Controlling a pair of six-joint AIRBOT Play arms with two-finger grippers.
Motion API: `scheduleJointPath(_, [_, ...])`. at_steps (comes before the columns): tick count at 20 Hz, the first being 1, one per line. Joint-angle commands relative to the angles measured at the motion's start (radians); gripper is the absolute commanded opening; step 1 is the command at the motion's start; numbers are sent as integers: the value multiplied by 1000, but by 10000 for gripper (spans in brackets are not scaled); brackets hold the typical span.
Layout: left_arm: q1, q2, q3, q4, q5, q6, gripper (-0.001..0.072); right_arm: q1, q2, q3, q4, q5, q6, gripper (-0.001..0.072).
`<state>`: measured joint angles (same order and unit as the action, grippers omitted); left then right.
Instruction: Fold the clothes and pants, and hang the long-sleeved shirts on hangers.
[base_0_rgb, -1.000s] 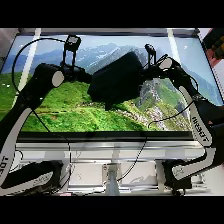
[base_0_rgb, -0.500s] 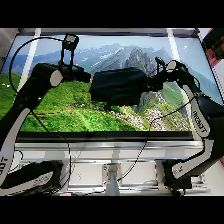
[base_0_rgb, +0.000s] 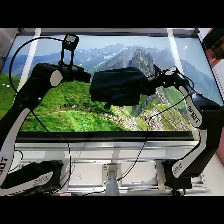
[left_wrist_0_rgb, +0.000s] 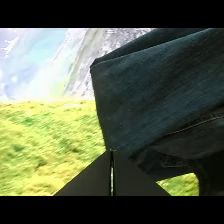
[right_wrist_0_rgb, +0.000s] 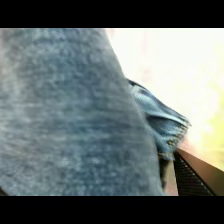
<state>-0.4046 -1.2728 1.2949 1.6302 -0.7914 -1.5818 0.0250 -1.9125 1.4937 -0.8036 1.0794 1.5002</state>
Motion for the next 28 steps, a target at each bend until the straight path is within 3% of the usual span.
scheduleJointPath(1, [1,1,0,0,1,0,27,54,-51,-1,93,-69,-19,668])
scheduleJointPath(3, [1,1,0,0,1,0,26,98,-60,-1,126,-126,-29,666])
scheduleJointPath(4, [1,1,0,0,1,0,27,119,-60,1,127,-163,-38,627])
scheduleJointPath(5, [1,1,0,0,0,0,26,137,-60,5,127,-197,-50,456])
scheduleJointPath(6, [1,1,0,0,0,0,27,157,-60,10,126,-233,-56,240])
scheduleJointPath(8, [1,1,0,1,0,0,27,185,-58,17,125,-296,-60,69])
scheduleJointPath(11, [1,1,0,1,0,1,27,194,-41,57,118,-316,-138,68])
scheduleJointPath(16, [1,2,0,2,-7,1,27,154,132,90,-40,-366,-116,67])
scheduleJointPath(21, [1,63,0,17,-44,1,27,39,336,90,-280,-320,64,67])
scheduleJointPath(28, [1,172,0,47,-49,1,27,-234,544,91,-626,-17,250,67])
